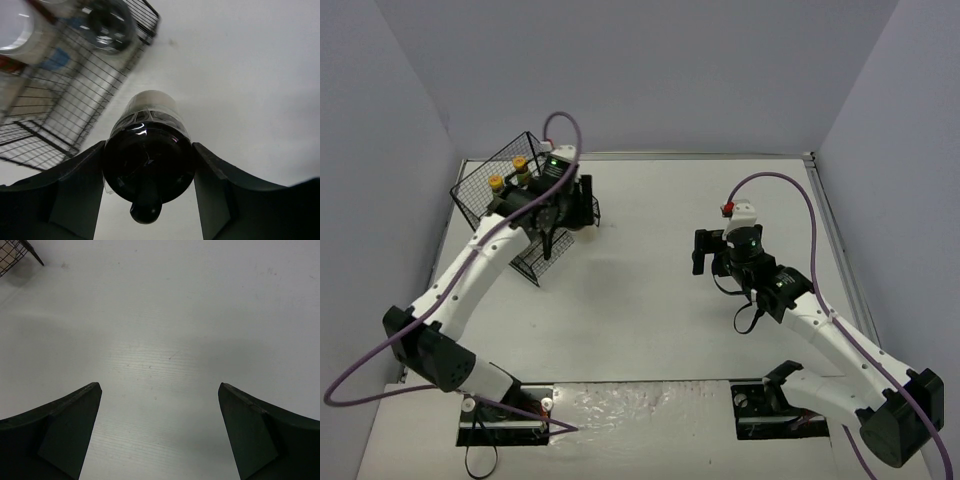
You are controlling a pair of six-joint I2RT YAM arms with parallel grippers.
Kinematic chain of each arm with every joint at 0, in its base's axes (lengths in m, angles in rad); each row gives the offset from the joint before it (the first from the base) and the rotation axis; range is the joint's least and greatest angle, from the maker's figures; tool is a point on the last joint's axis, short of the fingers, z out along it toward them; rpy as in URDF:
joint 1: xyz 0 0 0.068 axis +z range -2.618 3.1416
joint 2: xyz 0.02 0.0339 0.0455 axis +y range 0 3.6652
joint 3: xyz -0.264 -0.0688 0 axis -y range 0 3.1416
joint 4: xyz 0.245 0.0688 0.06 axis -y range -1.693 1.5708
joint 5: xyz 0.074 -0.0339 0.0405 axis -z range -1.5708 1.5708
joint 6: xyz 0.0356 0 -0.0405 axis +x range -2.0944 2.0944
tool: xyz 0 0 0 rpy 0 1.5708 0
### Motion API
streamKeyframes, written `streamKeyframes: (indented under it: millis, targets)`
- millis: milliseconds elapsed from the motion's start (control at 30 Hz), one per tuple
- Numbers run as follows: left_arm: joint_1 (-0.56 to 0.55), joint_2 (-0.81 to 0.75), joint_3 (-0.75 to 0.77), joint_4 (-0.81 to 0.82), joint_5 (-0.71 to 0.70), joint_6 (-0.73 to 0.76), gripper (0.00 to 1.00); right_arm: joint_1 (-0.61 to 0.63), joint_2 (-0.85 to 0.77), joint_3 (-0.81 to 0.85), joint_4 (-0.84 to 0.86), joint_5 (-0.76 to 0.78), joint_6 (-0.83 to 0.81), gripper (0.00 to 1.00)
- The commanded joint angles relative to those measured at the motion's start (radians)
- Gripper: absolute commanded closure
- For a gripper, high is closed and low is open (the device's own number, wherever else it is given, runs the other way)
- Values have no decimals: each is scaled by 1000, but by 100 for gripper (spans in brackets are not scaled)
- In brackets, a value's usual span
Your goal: Organize the condiment bottles
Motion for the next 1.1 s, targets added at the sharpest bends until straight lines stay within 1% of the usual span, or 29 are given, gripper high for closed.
streamKeyframes:
  millis: [0,133,200,433,800,933,1000,1067]
  targets:
    - [153,-84,66,-58,-76,-61,100,-8,-24,39,69,0,5,0]
    - [255,-50,52,-24,-57,-110,100,-9,-31,36,69,0,4,0]
    - [273,-23,43,-8,-57,-133,100,-8,-34,37,69,-3,4,0]
    - [287,56,-15,59,-59,-184,100,-11,-61,22,67,-3,7,0]
    - [287,125,-98,129,-80,-228,99,-13,-81,-16,66,-9,20,0]
    - [287,143,-122,147,-81,-237,84,-13,-81,-16,66,-11,19,0]
    - [286,144,-130,151,-78,-239,72,-13,-84,-16,66,-11,19,0]
    - [286,140,-133,152,-69,-238,66,-13,-88,-16,66,-10,19,0]
